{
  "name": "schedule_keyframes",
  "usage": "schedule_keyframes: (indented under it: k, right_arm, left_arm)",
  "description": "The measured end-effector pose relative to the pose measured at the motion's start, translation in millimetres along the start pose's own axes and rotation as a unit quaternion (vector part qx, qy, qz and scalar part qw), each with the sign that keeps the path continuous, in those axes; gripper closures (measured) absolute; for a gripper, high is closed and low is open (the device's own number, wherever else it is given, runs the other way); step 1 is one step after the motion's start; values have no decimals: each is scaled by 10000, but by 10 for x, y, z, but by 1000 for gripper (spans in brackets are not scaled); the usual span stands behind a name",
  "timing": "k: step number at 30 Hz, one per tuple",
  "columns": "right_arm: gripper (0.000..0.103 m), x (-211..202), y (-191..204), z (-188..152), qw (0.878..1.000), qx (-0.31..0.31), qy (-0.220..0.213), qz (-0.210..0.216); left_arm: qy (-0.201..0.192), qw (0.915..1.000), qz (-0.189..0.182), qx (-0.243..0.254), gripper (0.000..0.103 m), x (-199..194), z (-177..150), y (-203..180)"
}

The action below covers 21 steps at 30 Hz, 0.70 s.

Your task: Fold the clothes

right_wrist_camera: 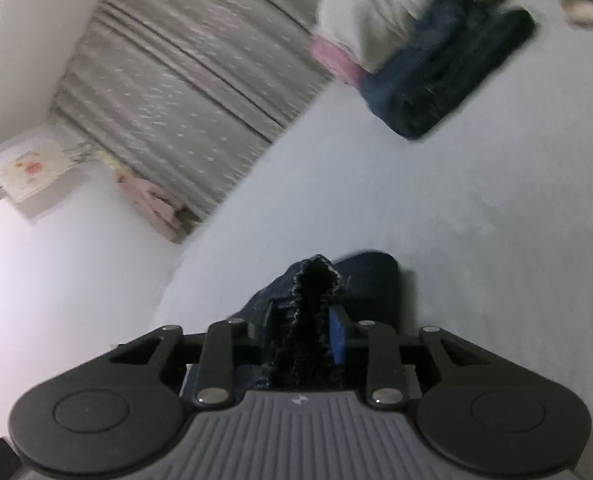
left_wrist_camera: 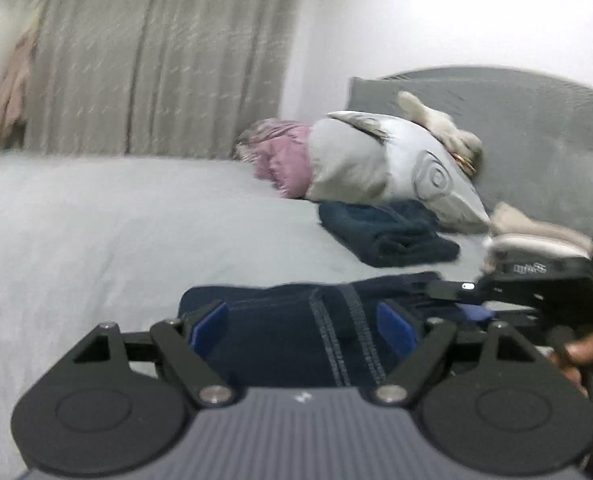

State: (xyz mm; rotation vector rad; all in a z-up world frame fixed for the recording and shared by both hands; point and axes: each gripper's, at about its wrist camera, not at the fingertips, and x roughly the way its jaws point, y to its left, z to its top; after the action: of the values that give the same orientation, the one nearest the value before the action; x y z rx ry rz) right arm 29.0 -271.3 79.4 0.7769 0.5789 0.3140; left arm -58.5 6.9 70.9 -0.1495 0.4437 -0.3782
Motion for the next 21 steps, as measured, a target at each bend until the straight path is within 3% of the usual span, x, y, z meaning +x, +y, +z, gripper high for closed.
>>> schedule_keyframes:
  k: [2,4,5,7,9,12,15,18,21]
  right_arm:
    - [79,-12,-7,12,9999,-90,29,-99]
    - [78,52,-103,-41,9987,-149,159,-450]
    - [75,90,-152,-78,9976,-204,208,-632]
    - [34,159,-246,-149,9943,-294,292,-981]
    - [29,133,-245,-153,9938,-228,249,-1061]
    - [29,42,-150,-147,9942,-281,133,-1033]
    - [29,-103,28,-136,9941,-592,-186,-891]
    - [29,-220,224,-157,9923,-1055,-365,-544]
    - [29,-261,431,-261,9842,-1714,-313,-304]
  left_arm:
    - [227,9997,-39,-109,22,80,-21,74]
    - [735,9973,-12,-41,21,205,-117,98]
    - [889,9957,94,238,19,255,-178,57]
    - [1057,9879,406,1061,13,337,-308,-80]
    - [1032,9845,507,1327,13,356,-339,-151]
    - [1006,9920,120,756,13,256,-177,11]
    - [754,9969,197,53,13,53,16,333]
    - [520,9959,414,-607,13,-127,150,715]
    - [562,9942,535,-748,13,-214,129,882]
